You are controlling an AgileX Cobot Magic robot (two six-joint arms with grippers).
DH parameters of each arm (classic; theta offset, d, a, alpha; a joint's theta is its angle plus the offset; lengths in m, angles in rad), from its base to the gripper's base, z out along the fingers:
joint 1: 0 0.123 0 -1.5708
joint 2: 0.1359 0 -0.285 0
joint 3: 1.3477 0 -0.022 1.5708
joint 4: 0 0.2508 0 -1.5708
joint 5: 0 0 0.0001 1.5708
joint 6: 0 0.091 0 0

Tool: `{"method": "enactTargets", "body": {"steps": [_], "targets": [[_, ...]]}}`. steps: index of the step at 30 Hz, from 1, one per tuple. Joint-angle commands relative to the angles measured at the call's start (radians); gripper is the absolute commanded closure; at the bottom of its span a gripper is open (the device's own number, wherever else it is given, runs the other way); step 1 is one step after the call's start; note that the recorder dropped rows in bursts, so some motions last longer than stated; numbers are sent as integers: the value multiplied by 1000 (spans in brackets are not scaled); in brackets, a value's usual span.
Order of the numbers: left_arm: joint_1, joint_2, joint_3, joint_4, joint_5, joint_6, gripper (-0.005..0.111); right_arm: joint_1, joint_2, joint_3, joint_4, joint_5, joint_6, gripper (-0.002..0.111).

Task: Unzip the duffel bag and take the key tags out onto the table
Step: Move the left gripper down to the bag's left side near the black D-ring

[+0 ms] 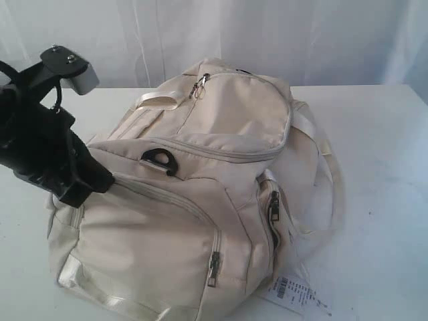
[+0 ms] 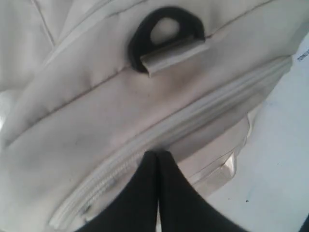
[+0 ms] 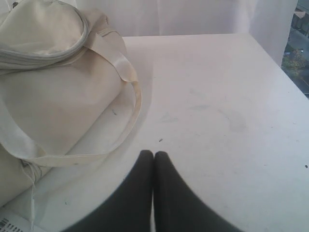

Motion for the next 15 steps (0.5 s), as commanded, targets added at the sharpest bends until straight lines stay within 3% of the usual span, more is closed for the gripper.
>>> {"method": "enactTargets", "body": {"steps": [1,6,11,15], "targets": [[-8,-2,-22,-133,43,82,107,-4,-7,0,-5,-8,1,108],[-8,-2,-106,-134,151,160,107,-4,-7,0,-5,-8,1,108],[-8,3,-135,-44,-33,162,107,-4,-7,0,-5,-8,1,108],[-8,4,-135,-53,2,150,107,-4,-7,0,-5,-8,1,108]]}}
